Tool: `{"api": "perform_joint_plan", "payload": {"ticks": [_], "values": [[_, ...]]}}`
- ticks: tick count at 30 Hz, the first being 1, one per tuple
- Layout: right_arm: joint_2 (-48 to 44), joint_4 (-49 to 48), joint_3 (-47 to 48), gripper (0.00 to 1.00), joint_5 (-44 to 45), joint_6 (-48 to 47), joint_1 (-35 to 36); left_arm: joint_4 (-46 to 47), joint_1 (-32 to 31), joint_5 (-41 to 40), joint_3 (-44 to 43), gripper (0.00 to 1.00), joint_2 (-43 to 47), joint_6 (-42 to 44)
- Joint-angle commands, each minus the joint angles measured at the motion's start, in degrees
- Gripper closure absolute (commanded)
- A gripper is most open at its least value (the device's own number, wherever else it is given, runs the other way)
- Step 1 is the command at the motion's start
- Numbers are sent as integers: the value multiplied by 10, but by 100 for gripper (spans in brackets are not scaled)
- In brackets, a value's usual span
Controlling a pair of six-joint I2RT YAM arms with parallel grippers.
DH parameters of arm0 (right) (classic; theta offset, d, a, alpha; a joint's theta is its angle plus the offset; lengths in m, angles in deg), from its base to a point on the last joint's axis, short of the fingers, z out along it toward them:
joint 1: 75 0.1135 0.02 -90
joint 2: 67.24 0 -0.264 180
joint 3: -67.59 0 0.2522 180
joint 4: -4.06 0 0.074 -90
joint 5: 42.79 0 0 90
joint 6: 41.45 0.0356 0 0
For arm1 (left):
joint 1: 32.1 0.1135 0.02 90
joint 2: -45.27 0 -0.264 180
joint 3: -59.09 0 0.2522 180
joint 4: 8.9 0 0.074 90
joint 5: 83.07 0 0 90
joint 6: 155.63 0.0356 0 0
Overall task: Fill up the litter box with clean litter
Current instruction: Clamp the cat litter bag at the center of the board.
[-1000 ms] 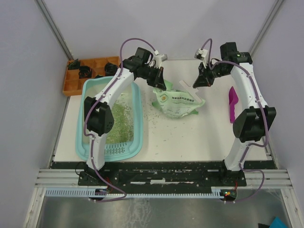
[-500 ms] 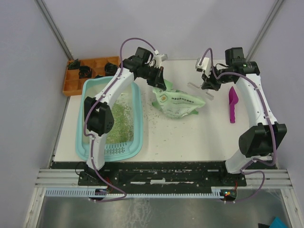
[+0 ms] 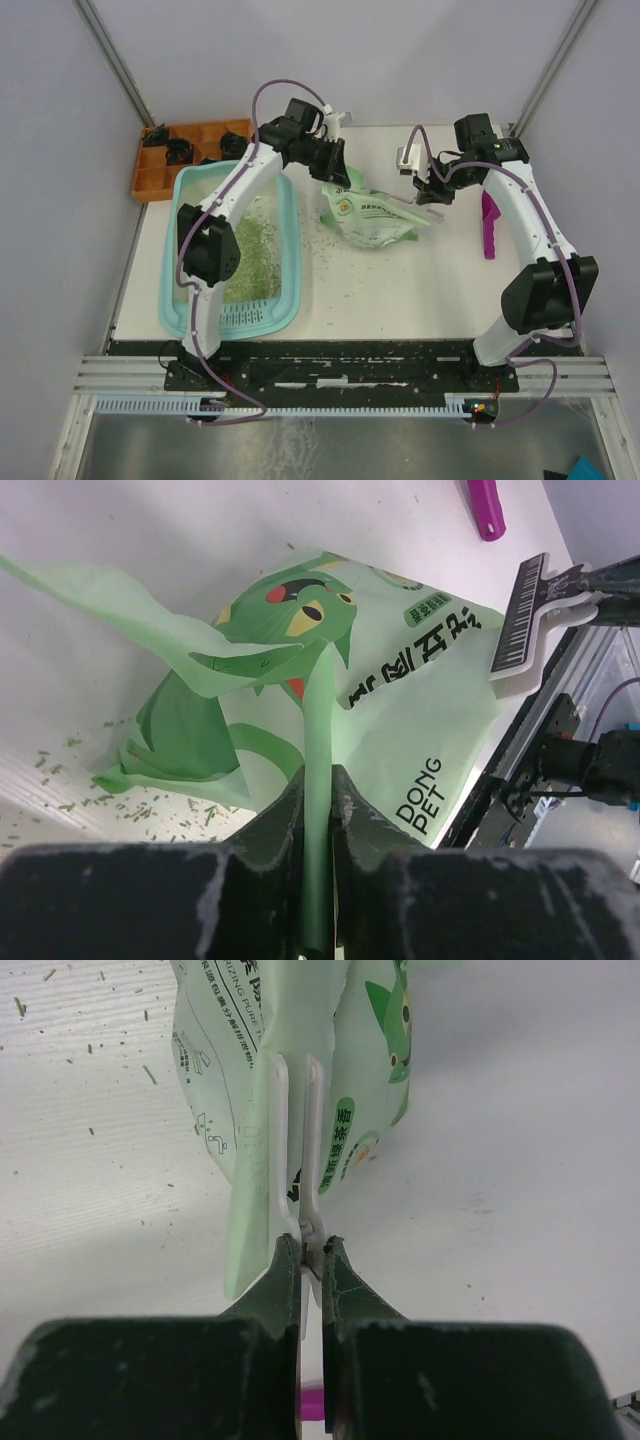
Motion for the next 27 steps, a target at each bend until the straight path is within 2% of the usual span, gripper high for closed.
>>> {"api": "perform_joint_plan", "payload": {"ticks": [1, 2, 5, 9, 14, 16, 20, 22, 27], "values": [[-23, -1, -5, 98, 9, -3, 6, 26, -3, -17, -25, 80, 15, -29], [-23, -3, -5, 98, 12, -1, 6, 29, -2, -22, -25, 73, 18, -30], [-22, -6, -5, 98, 17, 3, 6, 41, -2, -39, -22, 64, 33, -26], [-21, -6, -6, 98, 15, 8, 6, 86, -3, -86, 7, 56, 77, -6], [-17, -7, -2, 98, 12, 17, 6, 178, -2, -170, 88, 50, 166, 41], [-14, -6, -2, 98, 11, 20, 7, 219, -3, -177, 129, 49, 202, 71], [-10, -4, 1, 98, 11, 24, 7, 304, -5, -166, 215, 40, 270, 130], [-10, -4, 2, 98, 11, 26, 8, 295, -12, -160, 207, 39, 276, 153], [-8, -2, 2, 98, 14, 30, 9, 199, -65, -181, 145, 37, 249, 241]]}}
